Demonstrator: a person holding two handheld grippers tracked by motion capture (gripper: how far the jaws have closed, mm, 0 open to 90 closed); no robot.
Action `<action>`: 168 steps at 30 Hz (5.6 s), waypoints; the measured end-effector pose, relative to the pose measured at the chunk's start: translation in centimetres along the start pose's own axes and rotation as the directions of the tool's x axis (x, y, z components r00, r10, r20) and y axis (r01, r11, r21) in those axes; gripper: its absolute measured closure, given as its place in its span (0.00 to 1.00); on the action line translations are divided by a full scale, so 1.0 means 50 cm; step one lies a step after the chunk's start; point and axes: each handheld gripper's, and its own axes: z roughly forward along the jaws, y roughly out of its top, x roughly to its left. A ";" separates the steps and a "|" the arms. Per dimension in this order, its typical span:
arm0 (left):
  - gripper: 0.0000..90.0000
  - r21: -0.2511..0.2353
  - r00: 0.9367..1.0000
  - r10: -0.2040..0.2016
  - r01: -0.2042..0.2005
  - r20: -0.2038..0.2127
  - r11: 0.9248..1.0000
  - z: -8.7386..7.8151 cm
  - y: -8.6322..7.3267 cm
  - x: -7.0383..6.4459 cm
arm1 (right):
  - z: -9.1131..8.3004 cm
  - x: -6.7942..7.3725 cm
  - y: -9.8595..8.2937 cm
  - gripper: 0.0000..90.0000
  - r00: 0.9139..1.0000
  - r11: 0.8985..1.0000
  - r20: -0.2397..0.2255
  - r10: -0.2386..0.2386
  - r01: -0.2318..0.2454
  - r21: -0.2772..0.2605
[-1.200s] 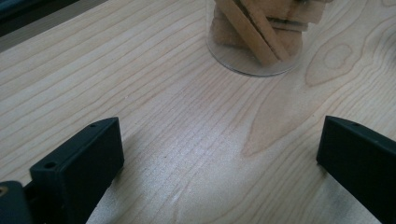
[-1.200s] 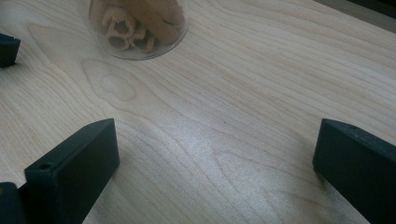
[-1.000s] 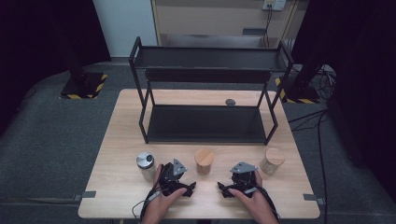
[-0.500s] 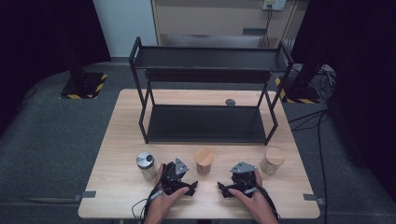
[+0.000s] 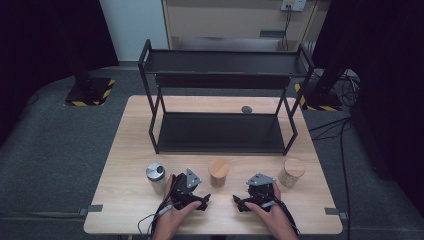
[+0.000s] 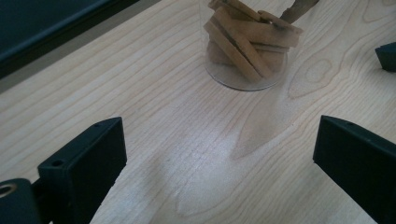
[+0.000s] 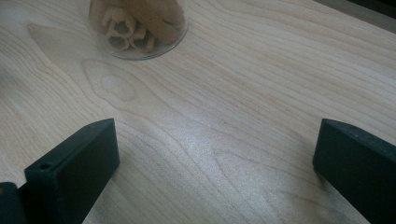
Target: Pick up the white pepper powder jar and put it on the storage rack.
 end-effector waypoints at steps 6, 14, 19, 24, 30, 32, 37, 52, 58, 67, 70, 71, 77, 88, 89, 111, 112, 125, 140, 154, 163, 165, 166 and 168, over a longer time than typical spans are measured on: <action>0.01 -0.012 1.000 0.007 -0.007 0.008 1.000 -0.013 0.009 0.000 | 0.000 0.000 0.000 0.00 1.000 1.000 0.000 0.000 0.000 0.000; 0.01 -0.036 1.000 0.010 -0.010 0.000 0.999 -0.043 0.024 0.007 | 0.000 0.000 0.000 0.00 1.000 1.000 0.000 0.002 -0.002 0.001; 0.02 -0.047 1.000 0.013 -0.013 -0.004 0.999 -0.059 0.036 0.011 | 0.000 0.000 0.000 0.00 1.000 1.000 0.000 0.000 0.000 0.000; 0.02 -0.054 1.000 0.015 -0.015 -0.006 0.998 -0.072 0.045 0.017 | 0.000 0.000 0.000 0.00 1.000 1.000 0.000 0.000 0.000 0.000; 0.02 -0.056 1.000 0.018 -0.019 -0.013 0.998 -0.088 0.056 0.025 | 0.000 0.000 0.000 0.00 1.000 1.000 0.000 0.000 0.000 -0.001; 0.02 -0.059 1.000 0.016 -0.017 -0.017 0.998 -0.093 0.058 0.029 | 0.000 0.000 0.000 0.00 1.000 1.000 0.000 0.000 0.000 -0.001; 0.02 -0.083 1.000 -0.008 0.007 -0.014 0.997 -0.109 0.054 0.045 | 0.000 0.000 0.000 0.00 1.000 1.000 0.001 0.000 0.000 -0.001; 0.02 -0.115 0.998 -0.040 0.034 -0.055 0.993 -0.154 0.050 0.086 | 0.000 0.000 -0.001 0.00 1.000 1.000 0.000 -0.001 0.001 -0.001; 0.02 -0.122 0.996 -0.057 0.048 -0.067 0.991 -0.165 0.041 0.102 | 0.000 0.000 0.000 0.00 1.000 1.000 0.001 0.000 0.000 -0.001; 0.02 -0.127 0.994 -0.080 0.070 -0.077 0.989 -0.172 0.028 0.124 | 0.000 0.000 0.000 0.00 1.000 1.000 0.000 0.000 0.000 -0.001; 0.02 -0.134 0.993 -0.092 0.081 -0.077 0.988 -0.175 0.021 0.132 | 0.000 0.000 -0.001 0.00 1.000 1.000 0.000 0.000 0.000 -0.002; 0.02 -0.136 0.992 -0.097 0.086 -0.078 0.987 -0.175 0.018 0.134 | 0.000 0.000 -0.001 0.00 1.000 1.000 0.000 0.000 0.000 -0.002; 0.02 -0.139 0.991 -0.109 0.097 -0.081 0.985 -0.180 0.004 0.144 | 0.000 0.000 -0.001 0.00 1.000 1.000 0.001 0.000 0.000 -0.001; 0.02 -0.156 0.988 -0.128 0.114 -0.083 0.981 -0.183 -0.024 0.158 | 0.000 0.000 -0.001 0.00 1.000 1.000 0.000 0.000 0.000 -0.001; 0.02 -0.157 0.988 -0.132 0.118 -0.083 0.981 -0.182 -0.026 0.159 | 0.000 0.000 -0.001 0.00 1.000 1.000 0.000 0.000 0.000 -0.001; 0.01 -0.144 0.986 -0.128 0.112 -0.107 0.983 -0.147 -0.091 0.167 | 0.000 0.000 0.000 0.00 1.000 1.000 -0.001 0.003 -0.003 0.001; 0.01 -0.145 0.986 -0.131 0.115 -0.107 0.983 -0.144 -0.096 0.167 | 0.000 0.000 0.000 0.00 1.000 1.000 -0.001 0.003 -0.003 0.001; 0.02 -0.155 0.984 -0.133 0.114 -0.116 0.981 -0.121 -0.135 0.163 | 0.000 0.000 0.000 0.00 1.000 1.000 -0.001 0.003 -0.003 0.000; 0.11 -0.177 0.983 -0.136 0.113 -0.122 0.978 -0.094 -0.169 0.153 | 0.000 0.000 0.000 0.00 1.000 1.000 -0.002 0.003 -0.003 0.001; 0.31 -0.202 0.980 -0.158 0.131 -0.120 0.970 -0.090 -0.183 0.148 | 0.000 0.000 0.000 0.00 1.000 1.000 -0.001 0.003 -0.003 0.001; 0.32 -0.203 0.980 -0.149 0.119 -0.136 0.972 -0.102 -0.170 0.135 | 0.000 0.000 0.000 0.00 1.000 1.000 -0.001 0.004 -0.004 0.000; 0.32 -0.204 0.980 -0.146 0.116 -0.136 0.972 -0.105 -0.166 0.132 | 0.000 0.000 0.000 0.00 1.000 1.000 -0.001 0.003 -0.003 0.001; 0.32 -0.205 0.980 -0.143 0.113 -0.136 0.972 -0.107 -0.164 0.131 | 0.000 0.000 0.000 0.00 1.000 1.000 -0.001 0.003 -0.003 0.001; 0.32 -0.204 0.982 -0.132 0.103 -0.134 0.973 -0.111 -0.158 0.130 | 0.000 0.000 0.000 0.00 1.000 1.000 -0.001 0.003 -0.003 0.001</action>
